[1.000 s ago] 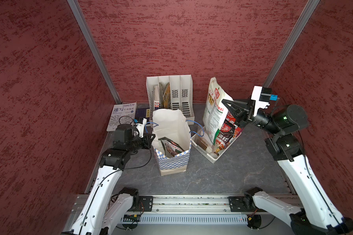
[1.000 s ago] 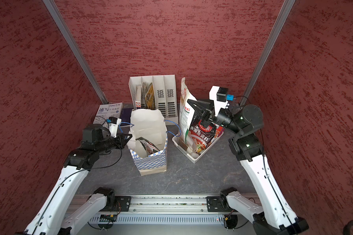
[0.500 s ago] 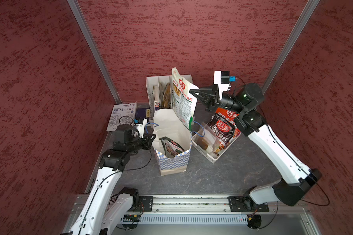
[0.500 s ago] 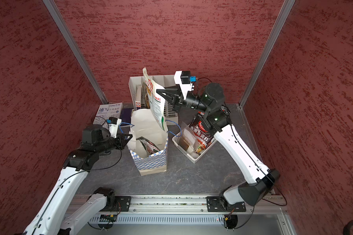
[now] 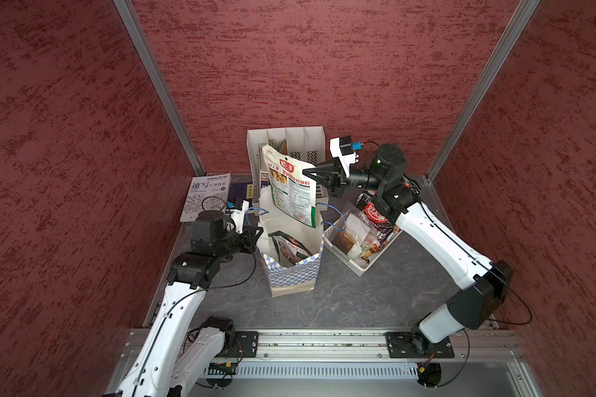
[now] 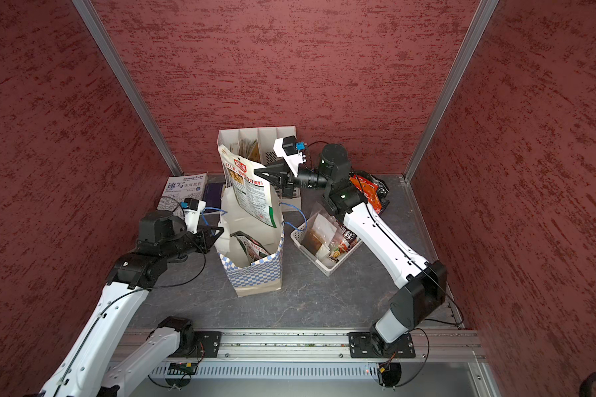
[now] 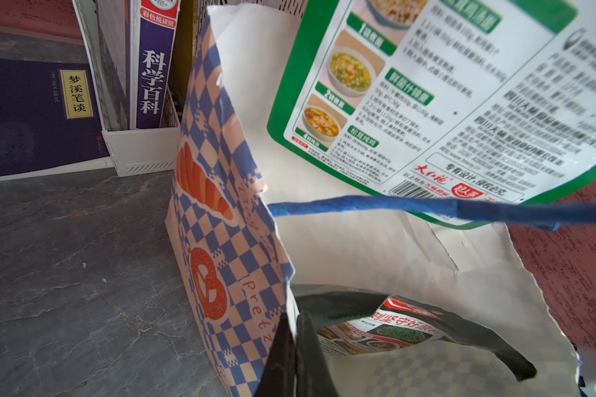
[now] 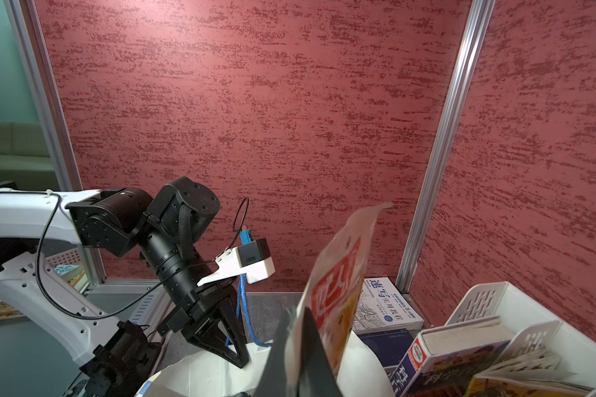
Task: Place the condiment packets inside the bag
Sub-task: Place the condiment packet in the paper bag.
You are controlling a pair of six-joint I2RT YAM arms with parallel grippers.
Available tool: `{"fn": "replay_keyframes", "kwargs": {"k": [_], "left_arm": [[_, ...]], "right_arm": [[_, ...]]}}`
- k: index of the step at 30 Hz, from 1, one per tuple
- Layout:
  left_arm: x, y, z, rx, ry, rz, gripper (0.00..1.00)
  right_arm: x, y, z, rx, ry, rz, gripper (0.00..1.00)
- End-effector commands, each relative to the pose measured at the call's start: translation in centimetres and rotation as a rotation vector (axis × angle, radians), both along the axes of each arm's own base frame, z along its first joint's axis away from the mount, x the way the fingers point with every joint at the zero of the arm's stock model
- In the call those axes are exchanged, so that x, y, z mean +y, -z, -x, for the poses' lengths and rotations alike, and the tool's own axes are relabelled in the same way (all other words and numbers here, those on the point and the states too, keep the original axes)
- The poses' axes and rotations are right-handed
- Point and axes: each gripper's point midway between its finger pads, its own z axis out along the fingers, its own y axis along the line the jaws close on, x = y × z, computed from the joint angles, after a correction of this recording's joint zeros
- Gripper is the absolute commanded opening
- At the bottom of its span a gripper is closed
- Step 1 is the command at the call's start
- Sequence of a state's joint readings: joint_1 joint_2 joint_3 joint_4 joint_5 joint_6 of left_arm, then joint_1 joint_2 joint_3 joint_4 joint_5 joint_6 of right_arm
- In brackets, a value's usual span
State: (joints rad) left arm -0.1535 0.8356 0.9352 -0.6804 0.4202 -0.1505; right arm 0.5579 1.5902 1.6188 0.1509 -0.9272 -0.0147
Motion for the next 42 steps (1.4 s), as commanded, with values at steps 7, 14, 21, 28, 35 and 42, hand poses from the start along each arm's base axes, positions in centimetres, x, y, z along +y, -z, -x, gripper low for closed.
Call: {"fn": "replay_keyframes", "kwargs": {"k": [7,14,21,28,35,42], "left_arm": [[0.3,-0.3,0.1,-0.033,-0.016,-0.023,0.00],[1.2,0.1,-0.8,-0.021,-0.087,-0.031,0.00],[0.6,-0.9,-0.9,-0.070,-0.054,0.001,0.00],[0.2,-1.1,-0.4,-0.101,-0.016,-0.005,0.00],[0.0,-0.6,-0.4,-0.109,0.001,-0.015,0.00],[-1.2,-0.7,0.0,-0.129,0.084,0.008,0.00]], "right_arm": [[0.9,4.7,2.5,-0.022,-0.192,0.024,0.00],[0.5,7.7,4.8,0.031,-0.306,0.026,0.00],[-0.1,10.1,8.4,0.085,-0.441,0.051,0.00],[-0.6,14.7,9.2,0.125,-0.414,0.142,0.00],[-1.1,16.9,8.3,0.134,-0.257,0.226,0.03],[-1.7,18.1,5.2,0.201,-0.005,0.287,0.19]]}}
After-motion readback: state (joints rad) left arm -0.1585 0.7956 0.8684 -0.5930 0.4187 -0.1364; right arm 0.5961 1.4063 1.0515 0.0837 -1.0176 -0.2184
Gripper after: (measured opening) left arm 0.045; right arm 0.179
